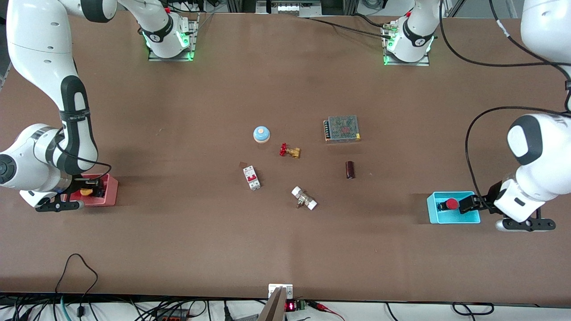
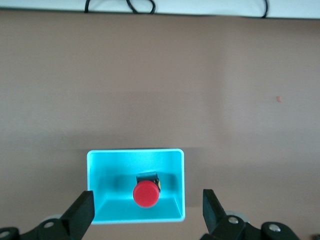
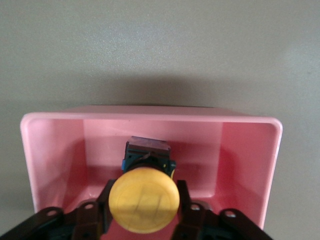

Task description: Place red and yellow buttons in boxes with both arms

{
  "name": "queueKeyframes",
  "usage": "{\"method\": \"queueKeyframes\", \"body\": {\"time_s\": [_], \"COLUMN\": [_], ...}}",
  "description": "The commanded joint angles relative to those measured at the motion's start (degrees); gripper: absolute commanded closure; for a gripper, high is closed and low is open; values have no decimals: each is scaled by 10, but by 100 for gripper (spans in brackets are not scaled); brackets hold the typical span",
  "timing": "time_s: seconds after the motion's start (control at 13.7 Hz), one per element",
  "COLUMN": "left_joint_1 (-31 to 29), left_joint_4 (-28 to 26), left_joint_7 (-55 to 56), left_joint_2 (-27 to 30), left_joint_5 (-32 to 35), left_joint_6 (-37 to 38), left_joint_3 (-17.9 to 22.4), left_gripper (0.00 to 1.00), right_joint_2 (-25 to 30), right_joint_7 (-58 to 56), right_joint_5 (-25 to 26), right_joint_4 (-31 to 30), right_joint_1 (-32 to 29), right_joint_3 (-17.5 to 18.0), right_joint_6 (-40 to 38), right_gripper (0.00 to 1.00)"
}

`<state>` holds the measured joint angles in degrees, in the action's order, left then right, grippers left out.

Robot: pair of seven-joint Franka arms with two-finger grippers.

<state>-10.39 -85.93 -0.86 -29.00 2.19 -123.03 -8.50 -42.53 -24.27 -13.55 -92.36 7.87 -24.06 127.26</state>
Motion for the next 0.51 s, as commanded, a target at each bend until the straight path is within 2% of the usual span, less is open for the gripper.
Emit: {"method": "queueKeyframes", "body": {"time_s": [0.0,0.22,0.44], "left_joint_1": [5,5,3], "left_joint_4": [-17,-15,-13], "left_joint_7": [2,2,-4], "left_joint_2": [65,106,148], "left_joint_5": [-4,-4,-6], "left_joint_6": [43,79,120], "left_joint_3": [2,1,2], "left_gripper": [3,1,1], "right_joint_2": [0,13,81], "right_joint_7": [-16,-15,-15], "right_joint_5": [-14,-15,-28], "right_joint_4": [8,11,11], "right_joint_1": [-7,-2,2], "right_joint_3": [6,6,8], "right_joint_6": [2,-6,-69], "right_gripper": [0,0,0]}}
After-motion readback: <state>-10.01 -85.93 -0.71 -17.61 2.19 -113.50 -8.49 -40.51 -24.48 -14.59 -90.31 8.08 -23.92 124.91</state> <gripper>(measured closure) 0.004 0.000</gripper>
